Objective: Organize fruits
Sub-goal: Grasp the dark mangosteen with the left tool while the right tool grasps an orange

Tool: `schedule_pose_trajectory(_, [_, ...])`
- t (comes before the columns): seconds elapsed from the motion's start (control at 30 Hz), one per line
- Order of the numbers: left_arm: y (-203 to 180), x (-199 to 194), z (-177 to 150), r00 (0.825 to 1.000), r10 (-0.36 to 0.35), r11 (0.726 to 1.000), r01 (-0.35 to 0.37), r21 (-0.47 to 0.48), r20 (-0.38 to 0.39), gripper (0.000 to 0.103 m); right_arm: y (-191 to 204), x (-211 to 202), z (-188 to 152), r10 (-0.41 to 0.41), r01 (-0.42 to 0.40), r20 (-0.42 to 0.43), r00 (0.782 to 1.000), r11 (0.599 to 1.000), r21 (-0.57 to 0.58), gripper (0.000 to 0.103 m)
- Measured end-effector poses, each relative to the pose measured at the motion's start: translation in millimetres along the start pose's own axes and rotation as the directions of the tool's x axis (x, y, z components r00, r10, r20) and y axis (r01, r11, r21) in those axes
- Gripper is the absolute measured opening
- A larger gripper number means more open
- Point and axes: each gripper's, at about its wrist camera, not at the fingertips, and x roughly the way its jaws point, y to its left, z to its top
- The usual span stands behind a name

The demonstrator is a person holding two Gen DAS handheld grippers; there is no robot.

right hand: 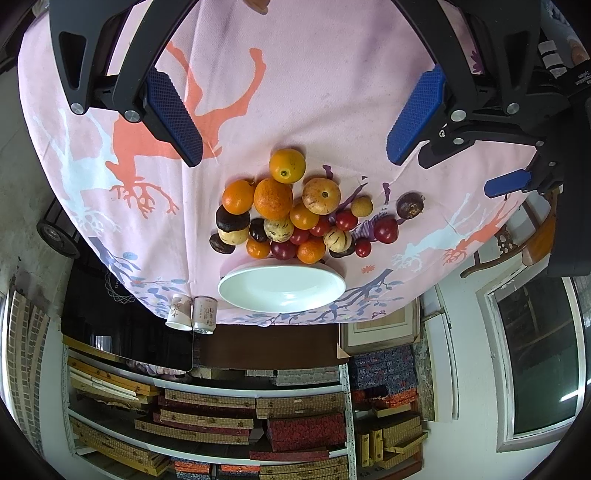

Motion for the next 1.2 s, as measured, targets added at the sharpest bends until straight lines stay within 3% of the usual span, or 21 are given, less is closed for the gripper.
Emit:
schedule_pose_trajectory(0.1, [0.0, 7.4, 1.4, 1.0, -0.002, 1.0, 0.002, 0.001, -0.017, 0.099, -2.9, 3.2, -1.1, 0.007, -0.007, -0.009, 1.0, 1.0, 0.013, 0.1])
schedule_pose_trajectory(0.2, [3.3, 12.9, 2.9, 1.0, -0.002, 1.0, 0.002, -0.009, 0.003, 0.099, -12.4, 4.4, 1.4, 0.066, -0.067, 0.014, 0.998, 0.997, 0.026, 0.1])
schedule_pose_trajectory(0.33, [11.4, 28.9, 3.8, 0.999, -0.036, 0.999, 0.035, -0.012, -0.014, 0.099, -22.8, 17.4, -1.1, 0.037, -0.037, -0.02, 0.999, 0.999, 0.036, 0.1])
schedule_pose_trajectory(0.43, [19.1, 42.9, -0.2, 0.997, -0.054, 0.999, 0.054, -0.002, -0.061, 0.099, -42.5, 28.4, -2.5, 0.061, -0.056, -0.057, 0.997, 0.996, 0.075, 0.1])
schedule_pose_trajectory(0.6, [33.8, 66.2, -2.4, 0.978, -0.14, 0.99, 0.142, 0.003, -0.153, 0.099, -72.7, 46.4, -11.4, 0.185, -0.162, -0.115, 0.976, 0.969, 0.186, 0.1])
schedule_pose_trajectory(0.77, [52.5, 71.4, 9.9, 0.978, -0.188, 0.982, 0.187, -0.02, -0.088, 0.099, -75.1, 55.0, -13.5, 0.202, -0.173, -0.148, 0.968, 0.967, 0.189, 0.1])
schedule_pose_trajectory(0.87, [65.4, 86.4, 27.4, 0.977, -0.18, 0.983, 0.174, -0.063, -0.11, 0.099, -75.4, 56.2, -12.8, 0.224, -0.197, -0.139, 0.965, 0.963, 0.186, 0.1])
schedule_pose_trajectory(0.93, [69.4, 98.0, 38.6, 0.983, -0.144, 0.989, 0.138, -0.059, -0.113, 0.091, -76.4, 56.9, -12.5, 0.229, -0.201, -0.139, 0.963, 0.961, 0.19, 0.1])
schedule_pose_trajectory(1.0, [66.4, 114.6, 46.2, 0.981, -0.12, 0.993, 0.118, -0.023, -0.153, 0.052, -79.7, 57.2, -12.4, 0.224, -0.195, -0.129, 0.966, 0.96, 0.203, 0.1])
schedule_pose_trajectory(1.07, [66.2, 126.5, 46.9, 0.975, -0.133, 0.991, 0.131, -0.026, -0.179, 0.05, -81.8, 55.9, -12.1, 0.226, -0.196, -0.125, 0.966, 0.957, 0.212, 0.1])
schedule_pose_trajectory(1.2, [63.0, 132.1, 51.3, 0.977, -0.144, 0.989, 0.145, -0.01, -0.156, 0.051, -76.1, 55.9, -8.4, 0.194, -0.171, -0.117, 0.974, 0.968, 0.185, 0.1])
